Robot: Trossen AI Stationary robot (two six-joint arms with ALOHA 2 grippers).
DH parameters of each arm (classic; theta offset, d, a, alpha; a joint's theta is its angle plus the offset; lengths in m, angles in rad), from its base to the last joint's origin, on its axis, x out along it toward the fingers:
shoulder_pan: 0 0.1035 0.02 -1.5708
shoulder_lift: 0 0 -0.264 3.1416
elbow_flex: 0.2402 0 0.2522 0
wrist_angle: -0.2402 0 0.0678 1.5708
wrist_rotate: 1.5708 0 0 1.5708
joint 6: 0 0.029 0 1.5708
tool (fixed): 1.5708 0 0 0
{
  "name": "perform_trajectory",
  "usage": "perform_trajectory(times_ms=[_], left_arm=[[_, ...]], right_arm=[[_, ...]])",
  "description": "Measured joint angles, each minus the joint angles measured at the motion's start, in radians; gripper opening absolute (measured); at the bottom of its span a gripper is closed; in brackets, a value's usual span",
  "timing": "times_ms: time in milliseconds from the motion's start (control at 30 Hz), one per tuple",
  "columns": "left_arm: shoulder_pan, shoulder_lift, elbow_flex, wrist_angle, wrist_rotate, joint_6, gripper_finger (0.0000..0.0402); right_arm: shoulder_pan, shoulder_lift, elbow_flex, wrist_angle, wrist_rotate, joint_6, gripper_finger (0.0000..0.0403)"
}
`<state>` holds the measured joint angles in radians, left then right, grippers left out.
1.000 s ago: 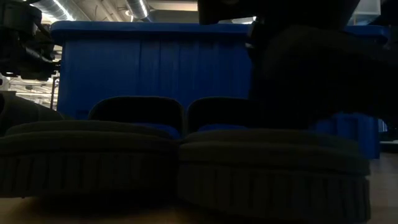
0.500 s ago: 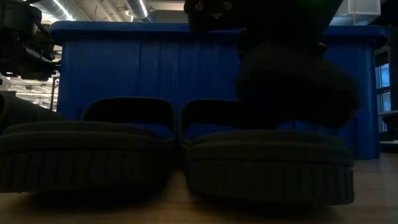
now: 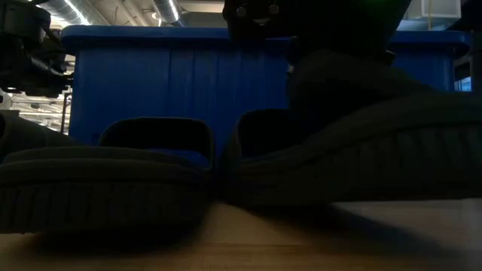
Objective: Pick and place slides into bin
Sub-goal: Put the black slide in the blue bin
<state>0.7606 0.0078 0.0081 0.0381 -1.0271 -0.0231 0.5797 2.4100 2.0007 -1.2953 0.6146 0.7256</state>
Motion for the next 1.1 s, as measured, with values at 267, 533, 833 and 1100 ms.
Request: perform_trajectory(times_ms=[267,533,833,1100], left_arm=[[0.0,0.0,0.0,0.0,0.0,0.0,0.0248],[0.0,0.0,0.0,0.0,0.0,0.0,0.0248],[0.0,0.0,0.0,0.0,0.0,0.0,0.0248],[0.0,0.0,0.0,0.0,0.0,0.0,0.0248]], right_arm=[[0.0,-0.028,0.001,0.001,-0.123,0.002,0.0013],[0.001,-0.152,0.0,0.009,-0.304,-0.017,0.0013],[-0.001,-0.337,0.0,0.163,-0.482,-0.105,0.0013],[-0.049,-0.496,0.0,0.341,-0.448,-0.214,0.0013]])
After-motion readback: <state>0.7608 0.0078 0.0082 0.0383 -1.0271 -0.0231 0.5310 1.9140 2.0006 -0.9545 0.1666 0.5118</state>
